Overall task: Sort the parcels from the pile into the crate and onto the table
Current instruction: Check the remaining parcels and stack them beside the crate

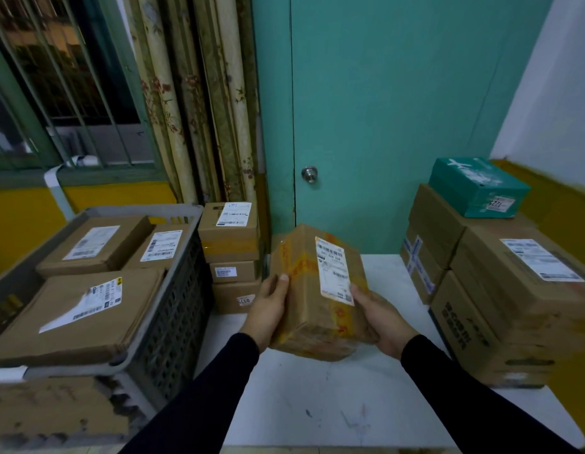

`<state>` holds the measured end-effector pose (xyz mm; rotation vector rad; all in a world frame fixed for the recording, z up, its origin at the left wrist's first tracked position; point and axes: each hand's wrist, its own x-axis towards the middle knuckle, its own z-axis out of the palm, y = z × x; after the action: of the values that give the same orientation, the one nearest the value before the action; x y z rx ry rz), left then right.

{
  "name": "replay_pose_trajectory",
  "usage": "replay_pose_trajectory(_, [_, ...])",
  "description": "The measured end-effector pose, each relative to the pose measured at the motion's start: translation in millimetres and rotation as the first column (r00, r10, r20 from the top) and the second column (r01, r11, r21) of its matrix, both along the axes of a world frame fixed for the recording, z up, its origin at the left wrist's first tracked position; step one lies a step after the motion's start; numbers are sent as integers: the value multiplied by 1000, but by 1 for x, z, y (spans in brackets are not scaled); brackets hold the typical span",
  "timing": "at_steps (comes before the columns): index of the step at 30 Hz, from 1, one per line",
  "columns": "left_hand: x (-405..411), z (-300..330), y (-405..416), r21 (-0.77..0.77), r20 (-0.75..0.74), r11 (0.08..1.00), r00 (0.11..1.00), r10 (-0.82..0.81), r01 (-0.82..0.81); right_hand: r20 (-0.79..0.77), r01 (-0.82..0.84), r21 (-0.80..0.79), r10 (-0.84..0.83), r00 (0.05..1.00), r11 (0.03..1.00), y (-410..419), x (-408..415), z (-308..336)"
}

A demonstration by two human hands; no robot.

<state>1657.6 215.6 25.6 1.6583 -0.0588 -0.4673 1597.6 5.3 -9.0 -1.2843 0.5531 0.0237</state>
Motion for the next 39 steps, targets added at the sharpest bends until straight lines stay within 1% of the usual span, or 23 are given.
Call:
replay_pose_trajectory(3, [-2,-6,1,-50,-132,990,981,-139,134,6,-4,-103,5,1000,995,3,1,-11])
replay_pose_trajectory(6, [-10,-6,6,-57,-169,987,973,-160,153,-29,-14,-163,9,1000,986,8,2,-21])
replay_pose_trajectory(8, [-14,-6,10,-42,-203,986,965,-168,163,-55,-13,-152,5,998,988,13,3,-29])
replay_pose_trajectory(12, [-14,-17,23,-18,-296,996,951,-85,83,-124,-30,-111,16,992,993,25,7,-45])
replay_pose_trajectory(16, [-7,-37,36,59,-323,998,946,8,12,-152,-91,-154,67,986,984,39,10,-60])
replay_pose_trajectory(18, [-4,-46,43,142,-282,990,959,41,0,-156,-122,-171,95,983,978,47,11,-62])
replay_pose_trajectory(22, [10,-75,61,270,-115,960,987,108,-74,-173,-181,-145,155,973,973,66,19,-62])
replay_pose_trajectory(25, [12,-69,73,332,-35,934,988,149,-130,-191,-201,-141,173,966,969,80,27,-67])
replay_pose_trajectory(28, [20,-72,87,428,34,894,990,134,-136,-213,-205,-158,170,962,966,101,36,-71])
replay_pose_trajectory(30, [25,-78,93,465,49,876,992,116,-126,-215,-205,-155,169,962,966,113,41,-75])
replay_pose_trajectory(33, [32,-85,102,459,23,880,992,126,-123,-198,-208,-135,179,964,969,132,49,-84])
replay_pose_trajectory(36, [44,-96,111,450,-19,883,987,160,-134,-166,-267,-107,247,955,958,151,57,-89])
replay_pose_trajectory(39, [54,-106,117,517,0,845,987,163,-140,-142,-288,-82,275,951,954,160,65,-91])
